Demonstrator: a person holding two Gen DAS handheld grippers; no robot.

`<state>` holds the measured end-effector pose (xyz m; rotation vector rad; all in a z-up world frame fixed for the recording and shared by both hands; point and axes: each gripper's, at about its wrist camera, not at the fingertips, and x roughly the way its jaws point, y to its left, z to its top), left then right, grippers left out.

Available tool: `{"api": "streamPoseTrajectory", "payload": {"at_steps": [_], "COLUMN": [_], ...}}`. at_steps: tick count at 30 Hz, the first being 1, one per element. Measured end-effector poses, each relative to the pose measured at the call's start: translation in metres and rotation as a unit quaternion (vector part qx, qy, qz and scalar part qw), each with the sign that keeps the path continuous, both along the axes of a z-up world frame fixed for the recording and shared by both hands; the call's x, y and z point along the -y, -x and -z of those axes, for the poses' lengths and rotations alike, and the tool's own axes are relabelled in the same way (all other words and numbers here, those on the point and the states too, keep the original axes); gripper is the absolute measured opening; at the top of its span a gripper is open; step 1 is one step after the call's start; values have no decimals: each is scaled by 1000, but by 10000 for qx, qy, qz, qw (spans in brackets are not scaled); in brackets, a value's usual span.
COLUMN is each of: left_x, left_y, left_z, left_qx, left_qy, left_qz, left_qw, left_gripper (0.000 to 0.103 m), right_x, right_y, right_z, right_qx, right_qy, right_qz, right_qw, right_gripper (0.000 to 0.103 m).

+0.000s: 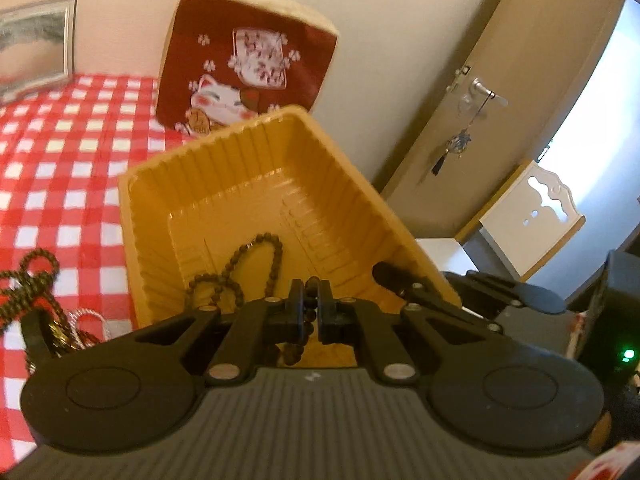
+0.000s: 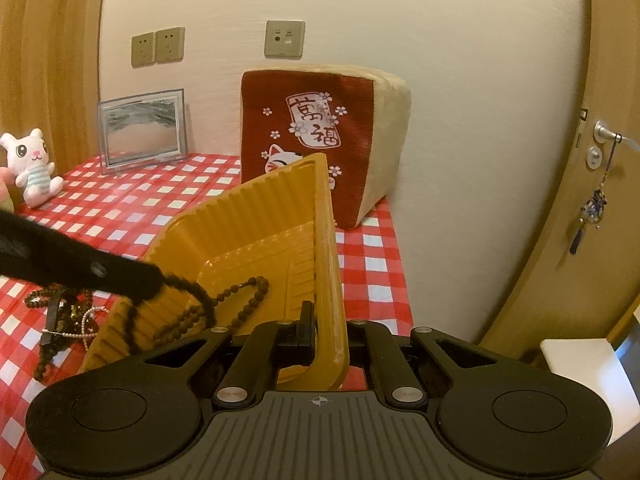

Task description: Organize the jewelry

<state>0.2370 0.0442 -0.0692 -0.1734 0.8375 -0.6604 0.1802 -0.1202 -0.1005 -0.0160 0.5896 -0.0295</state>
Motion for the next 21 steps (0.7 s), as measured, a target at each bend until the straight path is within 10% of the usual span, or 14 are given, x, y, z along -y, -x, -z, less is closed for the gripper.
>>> {"api": "streamPoseTrajectory", "payload": {"at_steps": [10, 21], "left_x": [-6, -99], "left_y": [14, 50], "left_z": [0, 3], "left_qx": [-10, 375], "left_qy": [43, -979], "left_qz": [-109, -1173], "left_qw": [9999, 9875], "left_gripper": [13, 14], "right_x": [3, 12], "right_y": [-3, -5], "right_z": [1, 2], "right_qx": [-38, -38], "right_qy": [-75, -184], "right_qz": [14, 98], "right_qw": [10000, 9998], "right_gripper": [5, 5]}}
